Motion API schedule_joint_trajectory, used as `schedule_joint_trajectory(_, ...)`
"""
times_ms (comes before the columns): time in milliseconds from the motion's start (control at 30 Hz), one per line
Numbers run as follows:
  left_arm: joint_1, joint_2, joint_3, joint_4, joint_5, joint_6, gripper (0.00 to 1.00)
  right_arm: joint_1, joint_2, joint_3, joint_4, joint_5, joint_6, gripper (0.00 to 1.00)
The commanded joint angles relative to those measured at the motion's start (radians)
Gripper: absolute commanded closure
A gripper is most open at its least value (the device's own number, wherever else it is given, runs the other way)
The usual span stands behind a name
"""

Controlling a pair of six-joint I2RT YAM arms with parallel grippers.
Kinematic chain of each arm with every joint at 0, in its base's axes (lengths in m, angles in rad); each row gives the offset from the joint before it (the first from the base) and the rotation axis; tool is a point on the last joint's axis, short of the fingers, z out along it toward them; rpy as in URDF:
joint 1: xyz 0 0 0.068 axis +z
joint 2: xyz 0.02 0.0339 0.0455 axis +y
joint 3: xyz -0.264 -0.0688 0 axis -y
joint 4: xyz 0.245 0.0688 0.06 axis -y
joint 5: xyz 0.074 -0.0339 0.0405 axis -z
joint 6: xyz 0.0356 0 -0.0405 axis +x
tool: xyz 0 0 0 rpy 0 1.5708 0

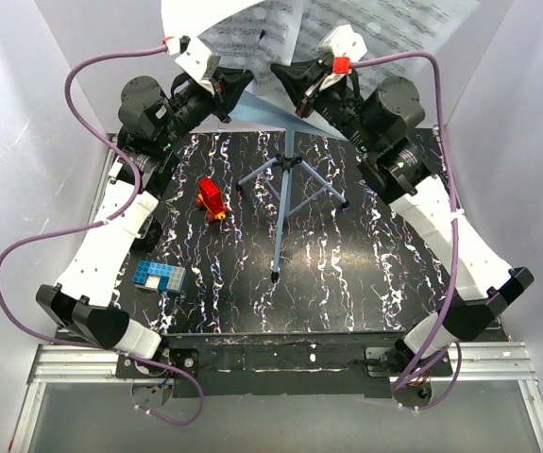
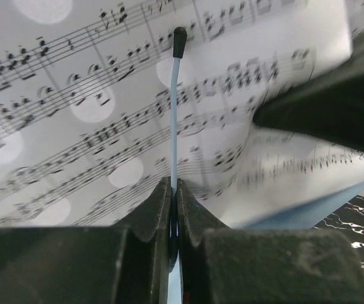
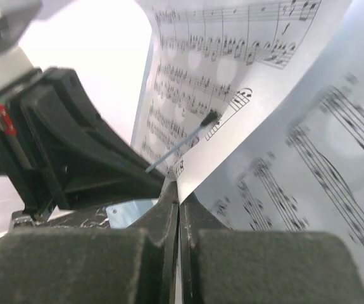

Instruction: Pack up the instrument practice props

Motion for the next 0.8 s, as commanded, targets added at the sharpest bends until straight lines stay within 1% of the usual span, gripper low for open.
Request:
schedule_joint_trajectory(0, -0.004, -0.047, -0.034, 0.009, -0.026, 0.000, 1.00, -0.013, -0.056, 0.103, 0.072, -0.010, -0.072, 0.99)
schedule_joint_trajectory(67, -0.004, -0.047, -0.037, 0.009, -0.028, 0.000, 1.00, -0.016, -0.062, 0.103, 0.067, -0.040, -0.075, 0.99)
schedule_joint_trajectory(133, -0.004, -0.044, -0.040, 0.011, -0.029, 0.000, 1.00, -0.016, -0.068, 0.068, 0.072, -0.057, -0.067, 0.99)
schedule_joint_trajectory(267, -0.004, -0.045, -0.040, 0.006, -0.037, 0.005, 1.00, -0.017, -0.081, 0.007, 0.075, -0.056, -0.024, 0.99)
schedule_joint_trajectory(400, -0.004, -0.057, -0.052, 0.003, -0.054, 0.023, 1.00, -0.017, -0.096, -0.009, 0.084, -0.074, -0.019, 0.99)
schedule_joint_trajectory(600, -0.006, -0.076, -0.077, 0.001, -0.066, 0.040, 1.00, -0.025, -0.093, 0.115, 0.066, -0.082, -0.090, 0.99)
schedule_joint_trajectory(767, -0.004, -0.082, -0.084, 0.001, -0.078, 0.049, 1.00, -0.068, -0.075, 0.242, 0.048, -0.070, -0.138, 0.99)
